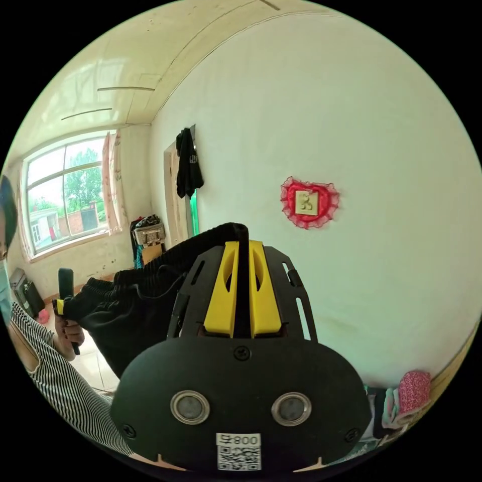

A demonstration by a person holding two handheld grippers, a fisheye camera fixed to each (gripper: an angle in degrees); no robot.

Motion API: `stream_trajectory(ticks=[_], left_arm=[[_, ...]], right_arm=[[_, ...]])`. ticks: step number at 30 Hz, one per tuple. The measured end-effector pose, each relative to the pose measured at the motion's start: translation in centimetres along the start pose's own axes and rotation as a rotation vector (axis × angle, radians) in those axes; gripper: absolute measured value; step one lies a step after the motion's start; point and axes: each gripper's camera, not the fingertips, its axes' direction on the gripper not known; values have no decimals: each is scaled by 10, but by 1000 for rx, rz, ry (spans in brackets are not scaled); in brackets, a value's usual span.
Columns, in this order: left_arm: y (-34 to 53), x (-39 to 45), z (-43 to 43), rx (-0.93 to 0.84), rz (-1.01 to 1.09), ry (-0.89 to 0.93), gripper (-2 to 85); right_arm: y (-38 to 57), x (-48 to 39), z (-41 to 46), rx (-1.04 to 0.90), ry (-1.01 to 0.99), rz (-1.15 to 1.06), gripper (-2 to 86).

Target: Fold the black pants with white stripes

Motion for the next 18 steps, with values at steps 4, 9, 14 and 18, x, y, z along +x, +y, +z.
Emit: stream_trajectory(ticks=[4, 9, 14, 18], left_arm=[[8, -88, -62, 116, -176, -131, 39], [41, -196, -166, 263, -460, -383, 41], [122, -315, -294, 383, -894, -722, 43], [176, -357, -348, 504, -1149, -792, 41]], right_arm=[[16, -27, 142, -134, -112, -62, 36], [87, -102, 418, -416, -337, -153, 47], [234, -188, 676, -798, -482, -191, 55], [393, -204, 807, -1108, -416, -137, 16]])
